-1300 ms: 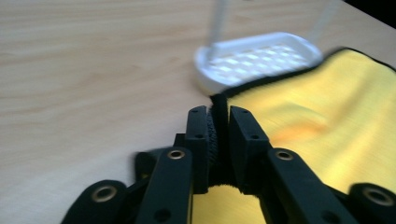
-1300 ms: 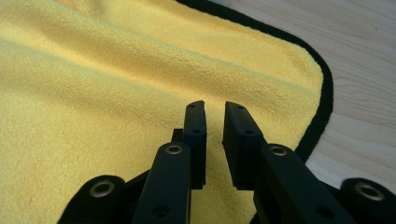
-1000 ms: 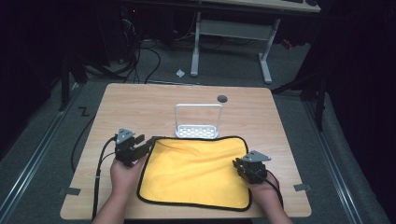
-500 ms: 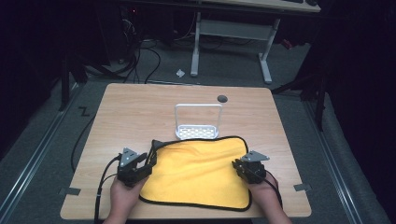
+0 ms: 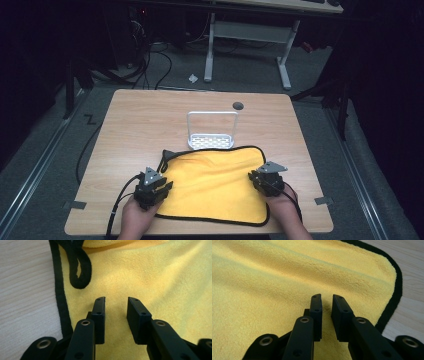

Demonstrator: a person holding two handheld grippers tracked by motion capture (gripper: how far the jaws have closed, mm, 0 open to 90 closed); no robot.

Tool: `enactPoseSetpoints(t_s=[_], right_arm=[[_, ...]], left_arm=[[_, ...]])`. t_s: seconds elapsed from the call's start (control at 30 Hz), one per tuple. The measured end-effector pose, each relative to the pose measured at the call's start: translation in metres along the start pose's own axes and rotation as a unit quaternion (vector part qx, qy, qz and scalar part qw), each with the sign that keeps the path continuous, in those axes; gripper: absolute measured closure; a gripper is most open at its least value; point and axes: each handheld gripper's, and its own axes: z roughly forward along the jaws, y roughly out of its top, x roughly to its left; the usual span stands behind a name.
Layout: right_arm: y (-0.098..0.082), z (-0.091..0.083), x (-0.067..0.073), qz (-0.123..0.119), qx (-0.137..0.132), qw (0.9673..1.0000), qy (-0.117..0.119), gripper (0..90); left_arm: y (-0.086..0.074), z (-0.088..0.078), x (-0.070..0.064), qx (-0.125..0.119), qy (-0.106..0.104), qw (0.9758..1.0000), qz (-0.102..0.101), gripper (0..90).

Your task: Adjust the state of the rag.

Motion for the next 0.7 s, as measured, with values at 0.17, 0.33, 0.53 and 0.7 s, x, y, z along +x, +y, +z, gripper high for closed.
enactPoseSetpoints(t_s=[0.17,0.33,0.53,0.7], right_arm=[[-0.001,-0.003,-0.002,0.004,0.004,1.0000,-0.003,78.3],[0.000,-0.009,-0.002,0.002,-0.011,0.9999,-0.009,78.3],[0.006,-0.001,-0.003,-0.002,-0.020,0.9997,-0.012,78.2],[0.014,0.010,-0.013,0.008,-0.016,0.9995,-0.026,77.6]], left_arm=[[-0.019,-0.019,-0.022,0.007,-0.018,0.9996,0.018,69.5],[-0.029,-0.033,-0.028,0.018,-0.039,0.9990,0.013,71.1],[0.006,-0.015,0.005,-0.016,-0.015,0.9998,-0.003,67.4],[0.037,0.025,0.028,-0.001,0.026,0.9996,0.012,65.7]])
